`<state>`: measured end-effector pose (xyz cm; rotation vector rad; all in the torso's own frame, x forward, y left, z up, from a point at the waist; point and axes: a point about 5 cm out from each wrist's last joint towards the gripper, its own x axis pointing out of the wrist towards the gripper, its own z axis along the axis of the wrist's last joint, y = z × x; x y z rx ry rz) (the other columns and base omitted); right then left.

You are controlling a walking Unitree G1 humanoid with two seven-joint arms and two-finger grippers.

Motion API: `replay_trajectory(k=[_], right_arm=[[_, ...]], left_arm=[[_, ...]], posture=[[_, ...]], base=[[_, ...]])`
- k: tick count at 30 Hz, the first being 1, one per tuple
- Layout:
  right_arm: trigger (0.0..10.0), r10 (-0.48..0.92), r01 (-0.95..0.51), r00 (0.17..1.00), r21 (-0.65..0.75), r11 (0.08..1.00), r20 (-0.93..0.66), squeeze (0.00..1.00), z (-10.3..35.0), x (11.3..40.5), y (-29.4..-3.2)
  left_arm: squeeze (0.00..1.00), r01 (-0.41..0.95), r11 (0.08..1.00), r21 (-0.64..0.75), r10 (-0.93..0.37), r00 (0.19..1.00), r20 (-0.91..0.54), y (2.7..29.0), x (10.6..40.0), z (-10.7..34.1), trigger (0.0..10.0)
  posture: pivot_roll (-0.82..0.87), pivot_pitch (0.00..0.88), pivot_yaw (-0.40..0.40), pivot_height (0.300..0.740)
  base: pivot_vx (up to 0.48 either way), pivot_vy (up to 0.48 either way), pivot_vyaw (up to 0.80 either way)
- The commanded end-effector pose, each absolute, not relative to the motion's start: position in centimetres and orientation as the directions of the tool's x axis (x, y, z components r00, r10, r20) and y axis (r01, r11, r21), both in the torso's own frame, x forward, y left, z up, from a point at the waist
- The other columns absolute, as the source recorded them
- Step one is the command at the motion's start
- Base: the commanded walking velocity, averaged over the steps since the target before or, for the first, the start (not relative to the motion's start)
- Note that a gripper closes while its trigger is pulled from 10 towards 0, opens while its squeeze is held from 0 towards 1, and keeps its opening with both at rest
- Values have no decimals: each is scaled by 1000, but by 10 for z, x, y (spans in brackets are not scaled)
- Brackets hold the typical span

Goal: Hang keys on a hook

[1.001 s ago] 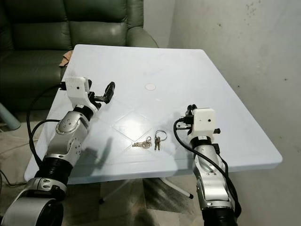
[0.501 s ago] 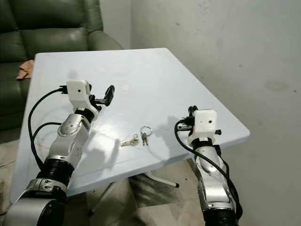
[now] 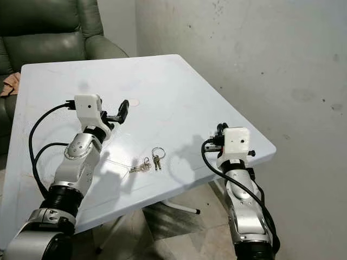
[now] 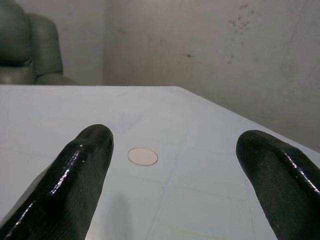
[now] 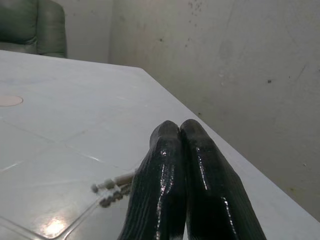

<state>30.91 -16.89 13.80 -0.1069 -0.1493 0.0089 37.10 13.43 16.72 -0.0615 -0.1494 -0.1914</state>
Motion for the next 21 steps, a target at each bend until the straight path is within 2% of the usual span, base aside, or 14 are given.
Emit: replay_trajectory(k=[1,5,9,21], right_arm=[[10000,4,13,988,-107,994,155,0,140,308,-173],[10000,5,12,988,-107,994,154,0,140,308,-173],[10000,4,13,988,-107,994,152,0,139,308,-173],[10000,2,14,989,-106,994,151,0,138,307,-173]], left_arm=[[0,219,976,-10,-214,960,179,131,370,172,10000],[0,222,974,-48,-209,958,198,131,369,174,10000],[0,217,973,-83,-200,963,179,130,370,172,10000],[0,207,976,-66,-193,965,178,129,370,173,10000]], posture=[[-99,0,-58,740],[-98,0,-58,740],[-97,0,-58,740],[-97,0,-57,740]], base=[[0,0,-744],[0,-420,-744],[0,0,-744],[0,0,-743]])
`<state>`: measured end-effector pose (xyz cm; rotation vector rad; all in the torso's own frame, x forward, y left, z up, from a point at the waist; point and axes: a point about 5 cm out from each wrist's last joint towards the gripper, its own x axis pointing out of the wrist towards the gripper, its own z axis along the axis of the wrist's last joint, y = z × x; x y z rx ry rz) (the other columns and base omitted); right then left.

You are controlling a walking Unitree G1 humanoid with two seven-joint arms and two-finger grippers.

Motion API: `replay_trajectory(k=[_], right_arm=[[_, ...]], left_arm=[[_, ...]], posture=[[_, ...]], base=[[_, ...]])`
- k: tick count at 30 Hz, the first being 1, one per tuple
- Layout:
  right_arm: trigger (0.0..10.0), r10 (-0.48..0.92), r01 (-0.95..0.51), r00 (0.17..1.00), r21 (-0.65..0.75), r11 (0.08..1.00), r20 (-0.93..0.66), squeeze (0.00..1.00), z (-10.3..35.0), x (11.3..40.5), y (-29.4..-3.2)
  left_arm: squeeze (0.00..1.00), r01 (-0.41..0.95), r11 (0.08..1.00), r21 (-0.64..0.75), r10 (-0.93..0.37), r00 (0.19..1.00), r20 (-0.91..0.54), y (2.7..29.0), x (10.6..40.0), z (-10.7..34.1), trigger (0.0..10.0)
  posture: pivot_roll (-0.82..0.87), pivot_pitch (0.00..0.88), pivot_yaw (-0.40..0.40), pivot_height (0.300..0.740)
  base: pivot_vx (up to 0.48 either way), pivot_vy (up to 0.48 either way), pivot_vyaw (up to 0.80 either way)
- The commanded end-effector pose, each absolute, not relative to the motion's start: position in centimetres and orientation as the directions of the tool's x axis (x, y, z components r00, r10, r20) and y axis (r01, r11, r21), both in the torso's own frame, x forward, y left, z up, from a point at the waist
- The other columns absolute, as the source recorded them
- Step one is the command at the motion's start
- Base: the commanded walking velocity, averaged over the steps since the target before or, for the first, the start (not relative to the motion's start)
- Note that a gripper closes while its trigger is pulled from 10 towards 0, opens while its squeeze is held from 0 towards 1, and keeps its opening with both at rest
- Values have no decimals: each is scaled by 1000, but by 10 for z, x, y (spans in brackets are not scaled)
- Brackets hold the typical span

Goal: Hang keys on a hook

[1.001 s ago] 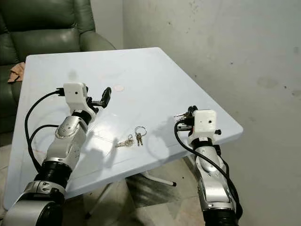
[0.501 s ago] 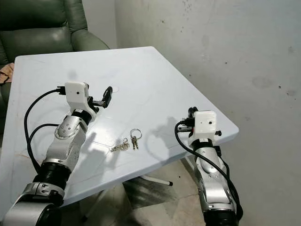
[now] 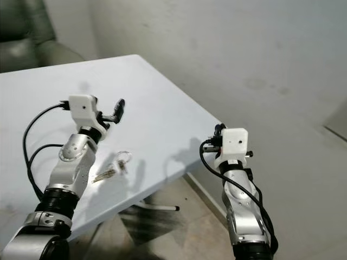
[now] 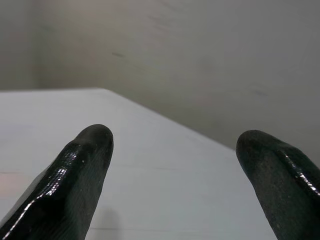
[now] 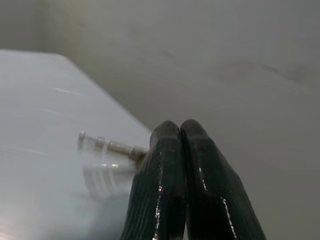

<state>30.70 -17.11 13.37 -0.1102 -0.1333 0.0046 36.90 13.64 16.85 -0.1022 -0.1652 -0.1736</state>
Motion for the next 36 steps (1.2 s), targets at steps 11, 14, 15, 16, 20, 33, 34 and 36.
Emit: replay_trajectory(k=[11,14,15,16,20,33,34,36], right_arm=[[10000,0,16,989,-107,994,147,0,138,306,-174],[10000,-1,17,989,-107,994,146,0,137,306,-175],[10000,-1,16,989,-107,994,146,0,137,306,-175],[10000,-1,17,989,-107,994,146,0,137,306,-175],[10000,-2,18,989,-106,994,146,0,138,306,-175],[10000,-23,38,989,-103,994,147,0,137,303,-179],[10000,-27,43,989,-102,994,147,0,137,302,-180],[10000,-31,46,989,-101,994,147,0,136,302,-181]], left_arm=[[0,201,978,-59,-189,967,171,128,370,172,10000],[0,199,978,-55,-188,968,169,128,370,172,10000],[0,200,978,-55,-188,968,168,128,370,172,10000],[0,200,978,-52,-189,967,168,128,370,172,10000],[0,228,973,-26,-221,961,168,125,368,171,10000],[0,379,925,31,-379,912,156,102,353,163,10000],[0,381,924,36,-381,911,157,101,353,163,10000],[0,381,924,40,-383,910,158,101,352,163,10000]], posture=[[-98,0,-59,740],[-98,0,-59,740],[-98,0,-59,740],[-98,0,-59,740],[-97,0,-59,740],[-97,0,-59,740],[-101,0,-54,740],[-101,0,-54,740]], base=[[0,0,-742],[0,0,-744],[0,0,-744],[0,0,-744],[0,0,-744],[0,0,-744],[0,0,-744],[0,0,-744]])
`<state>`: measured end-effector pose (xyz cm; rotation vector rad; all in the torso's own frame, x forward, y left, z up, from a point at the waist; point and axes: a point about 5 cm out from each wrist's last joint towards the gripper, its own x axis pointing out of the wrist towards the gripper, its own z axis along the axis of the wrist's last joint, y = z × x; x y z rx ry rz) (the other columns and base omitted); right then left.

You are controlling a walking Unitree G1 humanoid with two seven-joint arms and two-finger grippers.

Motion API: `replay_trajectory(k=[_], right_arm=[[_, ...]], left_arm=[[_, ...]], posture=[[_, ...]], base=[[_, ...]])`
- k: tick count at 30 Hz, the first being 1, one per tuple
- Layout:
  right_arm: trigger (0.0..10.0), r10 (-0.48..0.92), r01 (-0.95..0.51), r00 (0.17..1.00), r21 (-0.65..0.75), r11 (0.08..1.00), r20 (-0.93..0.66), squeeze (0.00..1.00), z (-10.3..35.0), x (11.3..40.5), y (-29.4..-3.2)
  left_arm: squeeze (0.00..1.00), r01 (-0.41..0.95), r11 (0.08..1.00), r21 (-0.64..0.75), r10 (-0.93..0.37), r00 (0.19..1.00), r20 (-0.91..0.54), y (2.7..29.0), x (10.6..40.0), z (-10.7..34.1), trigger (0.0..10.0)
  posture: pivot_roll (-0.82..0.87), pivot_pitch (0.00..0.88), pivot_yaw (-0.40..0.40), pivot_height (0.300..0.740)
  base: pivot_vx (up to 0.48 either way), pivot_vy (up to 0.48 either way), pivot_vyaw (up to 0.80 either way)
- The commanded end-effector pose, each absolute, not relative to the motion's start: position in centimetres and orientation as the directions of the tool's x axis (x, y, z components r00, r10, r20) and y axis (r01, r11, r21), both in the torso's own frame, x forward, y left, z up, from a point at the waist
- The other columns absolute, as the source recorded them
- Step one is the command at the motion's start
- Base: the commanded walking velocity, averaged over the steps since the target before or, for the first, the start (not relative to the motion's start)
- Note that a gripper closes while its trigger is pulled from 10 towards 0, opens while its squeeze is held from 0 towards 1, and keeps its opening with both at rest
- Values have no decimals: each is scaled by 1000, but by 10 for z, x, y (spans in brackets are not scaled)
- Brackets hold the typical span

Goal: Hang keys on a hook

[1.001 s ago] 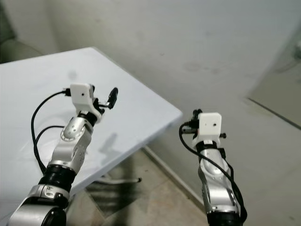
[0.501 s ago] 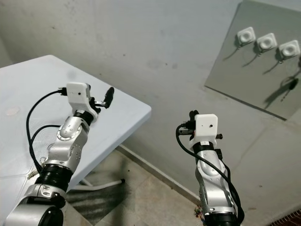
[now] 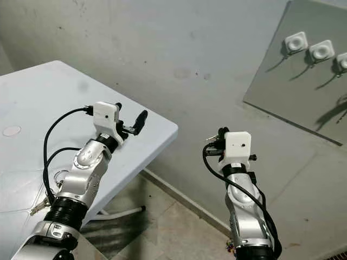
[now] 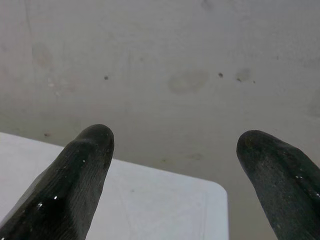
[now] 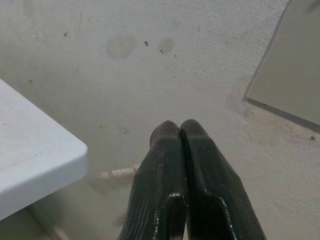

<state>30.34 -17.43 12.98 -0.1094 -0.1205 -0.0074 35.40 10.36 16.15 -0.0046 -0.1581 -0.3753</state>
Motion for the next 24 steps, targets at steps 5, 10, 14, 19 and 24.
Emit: replay_trajectory(k=[5,10,14,19,24], right_arm=[[10000,-37,52,989,-99,994,143,0,135,300,-181],[10000,-43,57,989,-92,994,141,0,134,299,-180],[10000,-47,60,989,-90,994,138,0,134,298,-179],[10000,-50,62,989,-89,994,137,0,133,298,-180],[10000,-51,64,989,-87,994,137,0,134,299,-179]], left_arm=[[0,378,925,31,-378,912,162,103,353,165,10000],[0,376,926,26,-375,912,167,106,353,167,10000],[0,374,927,9,-371,916,153,106,353,166,10000],[0,374,927,0,-370,916,154,106,353,166,10000],[0,351,936,1,-347,925,153,108,354,167,10000]], posture=[[-104,0,-50,740],[-108,0,-45,740],[-108,0,-43,740],[-108,0,-43,740],[-108,0,-43,740]], base=[[0,0,-744],[0,0,-744],[0,82,-744],[0,414,-744],[0,0,-744]])
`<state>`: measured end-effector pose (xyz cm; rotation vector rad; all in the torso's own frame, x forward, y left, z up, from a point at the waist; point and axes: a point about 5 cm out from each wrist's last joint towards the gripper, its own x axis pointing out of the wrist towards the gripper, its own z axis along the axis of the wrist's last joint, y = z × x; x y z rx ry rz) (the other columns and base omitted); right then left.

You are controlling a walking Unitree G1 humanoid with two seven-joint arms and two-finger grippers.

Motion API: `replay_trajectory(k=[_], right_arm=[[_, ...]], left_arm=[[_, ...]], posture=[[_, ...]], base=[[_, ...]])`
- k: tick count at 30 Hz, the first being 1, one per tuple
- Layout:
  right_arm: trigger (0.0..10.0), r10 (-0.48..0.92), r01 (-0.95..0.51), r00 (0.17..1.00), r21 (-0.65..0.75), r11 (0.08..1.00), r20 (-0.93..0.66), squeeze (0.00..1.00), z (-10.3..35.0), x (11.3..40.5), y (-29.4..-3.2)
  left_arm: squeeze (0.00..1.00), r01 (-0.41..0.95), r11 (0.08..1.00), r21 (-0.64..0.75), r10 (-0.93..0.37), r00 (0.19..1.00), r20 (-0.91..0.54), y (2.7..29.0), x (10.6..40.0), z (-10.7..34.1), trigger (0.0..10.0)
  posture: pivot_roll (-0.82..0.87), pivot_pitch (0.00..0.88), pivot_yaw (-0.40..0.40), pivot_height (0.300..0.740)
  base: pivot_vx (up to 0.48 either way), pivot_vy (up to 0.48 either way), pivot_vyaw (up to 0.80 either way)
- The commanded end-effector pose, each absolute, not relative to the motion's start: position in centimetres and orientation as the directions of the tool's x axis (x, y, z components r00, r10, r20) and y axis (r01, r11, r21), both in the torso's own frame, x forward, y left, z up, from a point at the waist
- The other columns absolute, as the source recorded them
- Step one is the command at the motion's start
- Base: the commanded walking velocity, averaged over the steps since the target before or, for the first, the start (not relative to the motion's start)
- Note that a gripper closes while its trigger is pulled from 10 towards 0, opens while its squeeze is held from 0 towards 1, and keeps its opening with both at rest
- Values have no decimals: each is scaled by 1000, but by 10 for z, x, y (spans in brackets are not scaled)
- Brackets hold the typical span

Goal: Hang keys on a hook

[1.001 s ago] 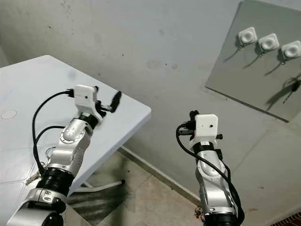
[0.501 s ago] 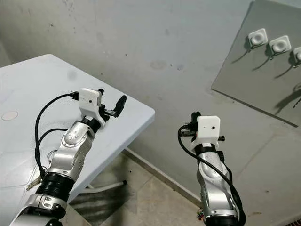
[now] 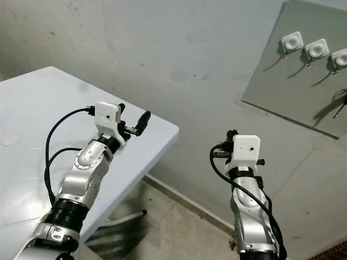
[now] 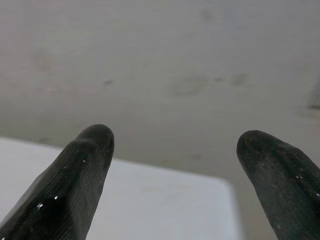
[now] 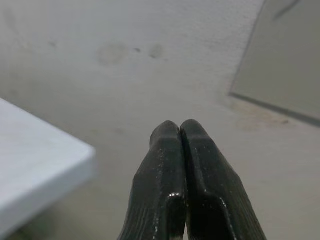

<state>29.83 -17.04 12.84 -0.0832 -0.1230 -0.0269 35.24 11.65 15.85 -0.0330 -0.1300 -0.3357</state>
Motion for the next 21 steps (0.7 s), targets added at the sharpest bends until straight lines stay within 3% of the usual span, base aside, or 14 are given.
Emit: replay_trajectory(k=[1,18,21], right_arm=[[10000,-51,64,989,-87,994,137,0,134,299,-179],[10000,-55,67,989,-89,994,134,0,134,298,-180],[10000,-56,69,989,-86,994,138,0,134,298,-179]], left_arm=[[0,351,936,0,-347,925,153,108,354,167,10000],[0,339,941,22,-339,932,130,109,355,167,10000],[0,338,940,37,-340,932,125,110,355,166,10000]], posture=[[-108,0,-43,740],[-103,0,-45,740],[-105,0,-44,740]], base=[[0,0,-744],[0,0,-743],[0,0,-292]])
